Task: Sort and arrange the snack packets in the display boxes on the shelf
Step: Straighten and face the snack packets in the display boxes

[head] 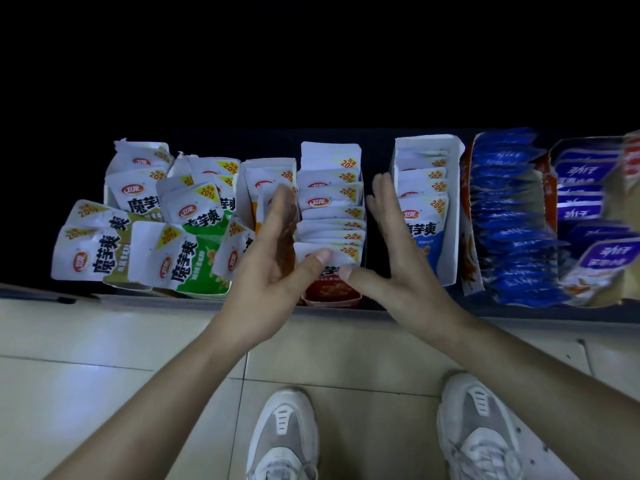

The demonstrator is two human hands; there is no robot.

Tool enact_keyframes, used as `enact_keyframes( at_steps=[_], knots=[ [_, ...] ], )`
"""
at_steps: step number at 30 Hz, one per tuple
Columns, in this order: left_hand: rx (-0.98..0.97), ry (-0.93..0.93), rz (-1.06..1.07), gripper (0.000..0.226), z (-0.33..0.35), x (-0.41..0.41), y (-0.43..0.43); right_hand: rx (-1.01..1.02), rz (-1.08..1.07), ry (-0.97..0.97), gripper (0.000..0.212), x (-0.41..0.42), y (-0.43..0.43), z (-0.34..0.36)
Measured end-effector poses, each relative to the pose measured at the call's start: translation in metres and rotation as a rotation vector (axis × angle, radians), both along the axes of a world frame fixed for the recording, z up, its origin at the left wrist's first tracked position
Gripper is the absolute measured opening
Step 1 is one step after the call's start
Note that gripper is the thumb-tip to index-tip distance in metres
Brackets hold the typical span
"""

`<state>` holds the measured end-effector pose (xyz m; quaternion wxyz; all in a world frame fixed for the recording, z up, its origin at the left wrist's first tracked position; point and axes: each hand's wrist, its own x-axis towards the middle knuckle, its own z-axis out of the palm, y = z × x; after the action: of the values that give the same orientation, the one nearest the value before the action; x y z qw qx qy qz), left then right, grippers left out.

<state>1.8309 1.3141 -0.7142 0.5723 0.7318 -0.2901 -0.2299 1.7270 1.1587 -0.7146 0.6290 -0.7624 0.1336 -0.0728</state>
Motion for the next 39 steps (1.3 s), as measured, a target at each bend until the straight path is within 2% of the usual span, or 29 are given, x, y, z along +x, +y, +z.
enact_keyframes(
  at_steps=[4, 7, 11, 14, 17, 22, 25, 29, 31, 34, 37, 39],
  knots=[
    [0.004, 0.017, -0.088, 0.086, 0.002, 0.013, -0.009, 0.061, 0.038, 0.02, 0.102, 0.014, -0.006, -0.002],
    [-0.002, 0.024, -0.04, 0.087, 0.004, 0.018, -0.009, 0.03, 0.017, -0.014, 0.097, 0.018, -0.008, -0.004],
    [-0.005, -0.034, 0.007, 0.093, 0.015, 0.027, -0.009, 0.098, -0.058, -0.057, 0.084, 0.026, -0.02, -0.001],
    [-0.015, 0.067, -0.069, 0.102, 0.02, 0.034, -0.018, 0.184, -0.034, -0.022, 0.079, 0.041, -0.027, 0.007],
    [-0.022, 0.118, -0.124, 0.1, 0.017, 0.038, -0.021, 0.179, -0.008, -0.014, 0.079, 0.046, -0.027, 0.011],
    [-0.023, -0.136, -0.137, 0.084, 0.013, 0.04, -0.012, 0.184, 0.061, -0.097, 0.07, 0.035, -0.031, 0.014],
    [-0.039, -0.166, -0.062, 0.075, 0.015, 0.038, -0.01, 0.142, -0.004, -0.103, 0.062, 0.034, -0.031, 0.013],
    [0.039, -0.494, -0.037, 0.038, 0.013, 0.037, -0.005, -0.251, -0.071, -0.121, 0.046, 0.038, -0.04, 0.012],
    [0.036, -0.55, -0.056, 0.028, 0.011, 0.033, -0.001, -0.354, -0.055, -0.148, 0.037, 0.04, -0.043, 0.013],
    [0.001, -0.615, -0.052, 0.024, 0.009, 0.03, 0.004, -0.412, -0.018, -0.155, 0.027, 0.041, -0.043, 0.013],
    [-0.002, -0.68, -0.049, 0.025, 0.012, 0.03, 0.005, -0.417, 0.022, -0.158, 0.031, 0.038, -0.044, 0.016],
    [0.04, -0.731, -0.058, 0.035, 0.013, 0.03, 0.004, -0.408, 0.025, -0.171, 0.036, 0.035, -0.044, 0.019]
  ],
)
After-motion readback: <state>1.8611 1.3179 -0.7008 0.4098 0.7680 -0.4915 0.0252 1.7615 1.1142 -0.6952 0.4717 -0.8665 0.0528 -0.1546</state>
